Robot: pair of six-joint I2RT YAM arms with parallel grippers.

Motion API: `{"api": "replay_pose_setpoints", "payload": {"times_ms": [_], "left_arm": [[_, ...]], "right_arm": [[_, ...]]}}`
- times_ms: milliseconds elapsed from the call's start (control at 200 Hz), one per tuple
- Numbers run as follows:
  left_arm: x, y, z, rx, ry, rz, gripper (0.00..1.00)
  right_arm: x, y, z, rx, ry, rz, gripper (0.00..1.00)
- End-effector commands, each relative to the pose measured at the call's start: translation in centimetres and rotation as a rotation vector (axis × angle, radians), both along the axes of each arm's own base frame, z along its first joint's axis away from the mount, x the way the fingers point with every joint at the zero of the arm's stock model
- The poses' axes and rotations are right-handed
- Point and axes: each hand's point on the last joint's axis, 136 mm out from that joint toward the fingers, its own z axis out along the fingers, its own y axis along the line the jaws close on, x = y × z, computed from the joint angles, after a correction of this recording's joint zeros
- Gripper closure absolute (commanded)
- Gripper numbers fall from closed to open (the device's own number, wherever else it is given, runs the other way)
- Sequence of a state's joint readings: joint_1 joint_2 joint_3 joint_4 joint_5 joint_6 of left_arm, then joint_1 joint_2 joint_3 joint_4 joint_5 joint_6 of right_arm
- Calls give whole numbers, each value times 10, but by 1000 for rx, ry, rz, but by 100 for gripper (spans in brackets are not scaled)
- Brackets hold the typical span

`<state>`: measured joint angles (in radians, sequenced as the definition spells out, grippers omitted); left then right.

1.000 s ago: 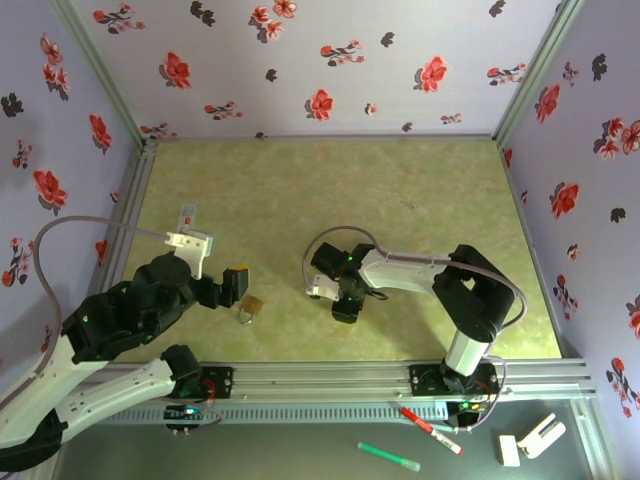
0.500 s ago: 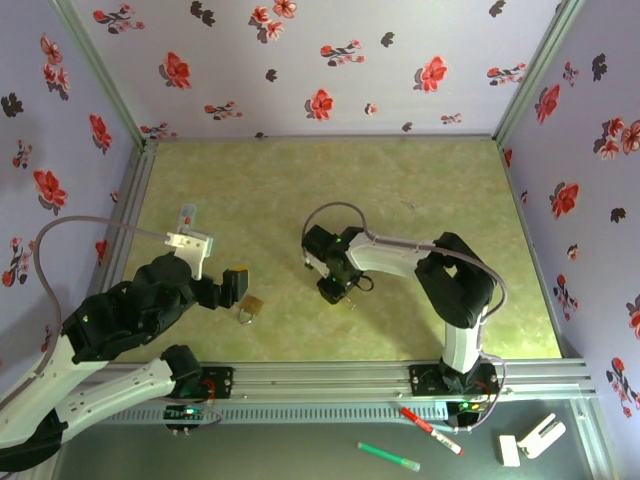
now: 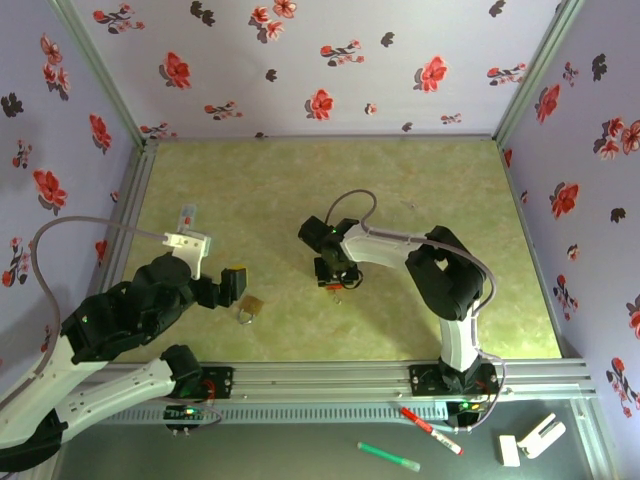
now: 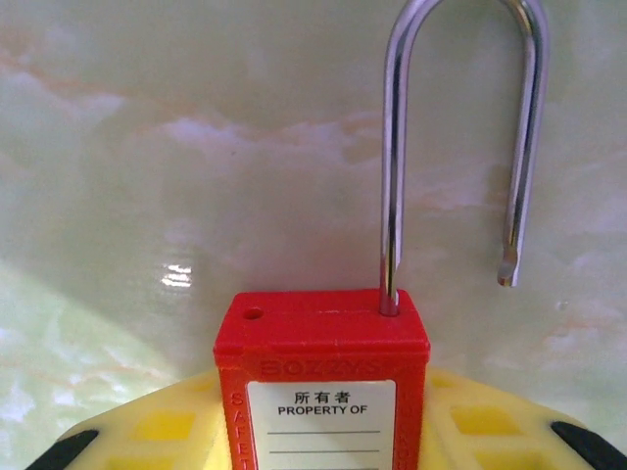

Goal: Unlock with the key

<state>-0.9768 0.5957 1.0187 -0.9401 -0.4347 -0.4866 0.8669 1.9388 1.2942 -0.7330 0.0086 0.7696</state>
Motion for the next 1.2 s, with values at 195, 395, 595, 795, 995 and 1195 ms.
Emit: {"api": "replay_pose_setpoints", "payload": {"times_ms": [195, 395, 595, 795, 995, 1195], "left_arm": [[3, 6, 16, -39, -39, 32, 0], [8, -2, 30, -21, -89, 1, 0], [18, -27, 31, -21, -117, -58, 0], [28, -73, 21, -23, -79, -166, 0], [33, -102, 14, -66, -43, -216, 0], [29, -100, 5, -87, -2, -204, 0]], "right_arm": [[24, 21, 25, 76, -128, -43, 33], [25, 7, 81, 135, -201, -23, 27], [51, -64, 123, 97, -266, -115, 26], [105, -165, 128, 92, -273, -298, 30], [165, -221, 104, 40, -234, -335, 41], [206, -227, 68, 14, -181, -318, 50]]}}
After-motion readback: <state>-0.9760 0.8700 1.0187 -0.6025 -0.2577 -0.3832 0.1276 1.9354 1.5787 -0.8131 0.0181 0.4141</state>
